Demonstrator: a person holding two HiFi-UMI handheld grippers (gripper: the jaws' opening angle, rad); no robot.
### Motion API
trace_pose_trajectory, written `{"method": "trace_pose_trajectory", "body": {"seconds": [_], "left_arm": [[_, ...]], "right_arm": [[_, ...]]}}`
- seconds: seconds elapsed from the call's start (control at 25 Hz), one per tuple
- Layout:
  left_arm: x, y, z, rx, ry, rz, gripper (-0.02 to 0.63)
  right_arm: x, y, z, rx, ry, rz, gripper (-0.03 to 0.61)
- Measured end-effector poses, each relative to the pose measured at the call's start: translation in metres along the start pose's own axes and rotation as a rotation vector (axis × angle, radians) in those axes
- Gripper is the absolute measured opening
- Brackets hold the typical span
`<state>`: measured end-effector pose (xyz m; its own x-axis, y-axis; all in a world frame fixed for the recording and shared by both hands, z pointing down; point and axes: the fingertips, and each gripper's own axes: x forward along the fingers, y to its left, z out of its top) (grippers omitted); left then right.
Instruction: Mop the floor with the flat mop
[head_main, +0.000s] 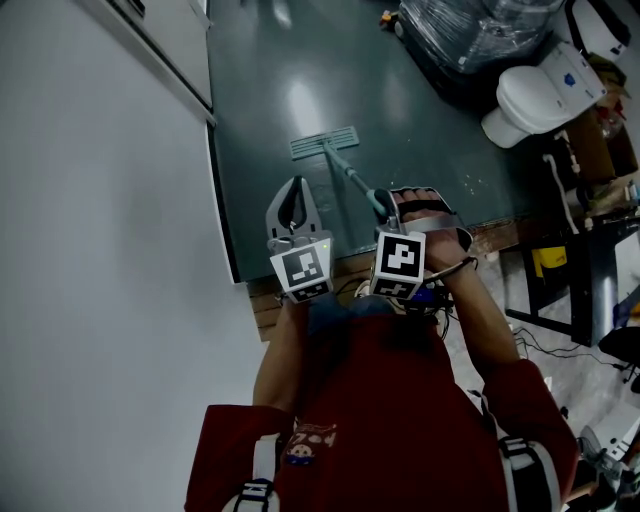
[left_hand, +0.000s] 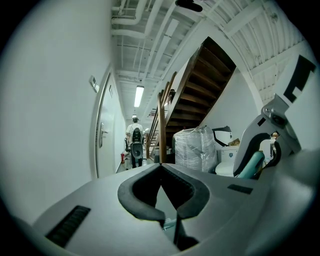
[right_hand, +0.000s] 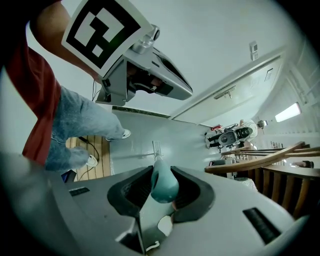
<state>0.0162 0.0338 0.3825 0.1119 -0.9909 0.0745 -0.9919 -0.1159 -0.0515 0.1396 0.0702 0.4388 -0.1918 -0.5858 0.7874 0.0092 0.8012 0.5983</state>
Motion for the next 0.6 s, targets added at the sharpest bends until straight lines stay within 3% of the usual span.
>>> {"method": "trace_pose_trajectory", "body": {"seconds": [0.6], "left_arm": [[0.005,0.010,0.000,0.007,0.010,0.015,0.015]], "right_arm": [[0.009,-0.007,0.013,0.051,-0.036,-0.001,0.117]]}}
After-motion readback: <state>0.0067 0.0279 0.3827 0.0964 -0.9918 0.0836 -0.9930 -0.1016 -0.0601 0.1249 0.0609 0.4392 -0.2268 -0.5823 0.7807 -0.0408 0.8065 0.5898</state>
